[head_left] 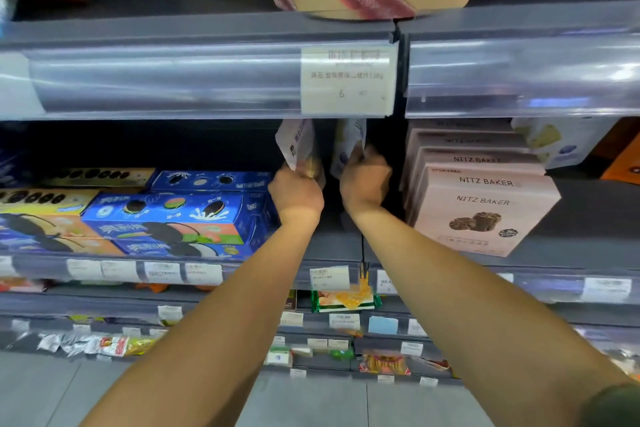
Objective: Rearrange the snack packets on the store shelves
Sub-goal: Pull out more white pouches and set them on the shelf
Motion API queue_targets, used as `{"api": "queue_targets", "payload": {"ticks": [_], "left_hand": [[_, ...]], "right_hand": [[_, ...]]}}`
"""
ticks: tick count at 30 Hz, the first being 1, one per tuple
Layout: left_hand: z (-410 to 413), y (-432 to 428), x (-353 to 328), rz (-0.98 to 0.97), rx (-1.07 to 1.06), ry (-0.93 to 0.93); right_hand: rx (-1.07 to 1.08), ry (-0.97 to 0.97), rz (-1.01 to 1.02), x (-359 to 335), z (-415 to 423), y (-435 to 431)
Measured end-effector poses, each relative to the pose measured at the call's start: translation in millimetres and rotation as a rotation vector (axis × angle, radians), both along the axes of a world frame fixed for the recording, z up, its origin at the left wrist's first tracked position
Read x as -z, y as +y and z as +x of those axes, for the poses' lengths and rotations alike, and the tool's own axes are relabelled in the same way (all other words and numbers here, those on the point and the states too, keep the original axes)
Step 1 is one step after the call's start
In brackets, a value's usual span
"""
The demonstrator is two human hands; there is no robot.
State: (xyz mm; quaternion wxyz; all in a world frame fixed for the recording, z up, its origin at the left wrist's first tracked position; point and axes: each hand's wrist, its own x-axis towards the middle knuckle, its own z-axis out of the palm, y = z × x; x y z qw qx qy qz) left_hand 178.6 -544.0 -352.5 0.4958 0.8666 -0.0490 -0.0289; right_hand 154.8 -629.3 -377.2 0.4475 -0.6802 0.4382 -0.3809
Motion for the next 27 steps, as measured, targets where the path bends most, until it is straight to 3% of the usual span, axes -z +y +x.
{"api": "queue_targets", "payload": {"ticks": [4,14,27], "left_hand": [[-35.1,18.1,-7.0,-0.048,0.004,-0.059],[-133.7,99.4,-34.9,-0.122,0.020,-0.109],[-285.1,159.7,-48.0,-0.232,0.054,-0.066]], "right_hand": [[-0.030,0.107,-0.019,-10.3,-31.5,29.3],[-0.145,0.012,-0.013,-34.2,-145.2,79.6],[-0.197,0.094,0.018,-58.8,-388.5,78.7]]}}
